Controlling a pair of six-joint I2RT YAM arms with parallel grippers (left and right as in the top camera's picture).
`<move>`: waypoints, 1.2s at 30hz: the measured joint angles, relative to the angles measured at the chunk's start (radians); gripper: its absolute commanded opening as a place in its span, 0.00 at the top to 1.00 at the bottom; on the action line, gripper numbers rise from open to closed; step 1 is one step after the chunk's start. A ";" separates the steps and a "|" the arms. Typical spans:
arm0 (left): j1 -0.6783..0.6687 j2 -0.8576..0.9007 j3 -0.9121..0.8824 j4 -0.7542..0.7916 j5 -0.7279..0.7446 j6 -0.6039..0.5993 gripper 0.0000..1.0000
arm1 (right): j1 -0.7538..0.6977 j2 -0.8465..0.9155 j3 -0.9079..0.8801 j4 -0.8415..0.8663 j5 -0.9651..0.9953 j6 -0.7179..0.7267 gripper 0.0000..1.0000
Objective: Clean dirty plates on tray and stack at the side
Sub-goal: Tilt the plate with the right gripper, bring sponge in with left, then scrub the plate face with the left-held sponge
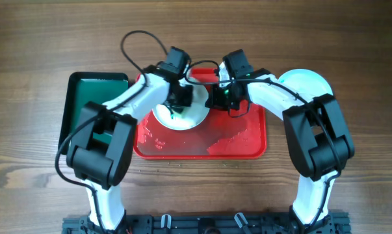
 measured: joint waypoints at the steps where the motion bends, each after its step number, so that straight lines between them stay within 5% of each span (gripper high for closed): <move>1: -0.011 0.001 0.000 0.005 0.014 0.003 0.96 | -0.002 0.000 -0.003 0.005 -0.008 -0.007 0.96; 7: -0.020 0.003 0.000 0.007 0.033 -0.018 0.96 | -0.006 0.000 -0.008 0.013 -0.020 -0.043 0.96; 14: 0.002 0.007 0.003 0.011 -0.352 -0.253 0.96 | 0.005 0.007 -0.008 0.031 -0.039 -0.046 0.96; 19: 0.032 0.011 0.003 -0.024 -0.422 -0.271 0.96 | 0.021 0.008 -0.008 0.033 -0.046 -0.046 0.96; 30: 0.011 0.002 0.027 -0.207 -0.048 0.183 0.96 | 0.013 0.008 -0.008 0.014 -0.051 -0.072 0.96; 36: -0.041 0.002 0.015 -0.136 0.060 0.285 0.96 | 0.013 0.008 -0.010 0.015 -0.053 -0.073 0.96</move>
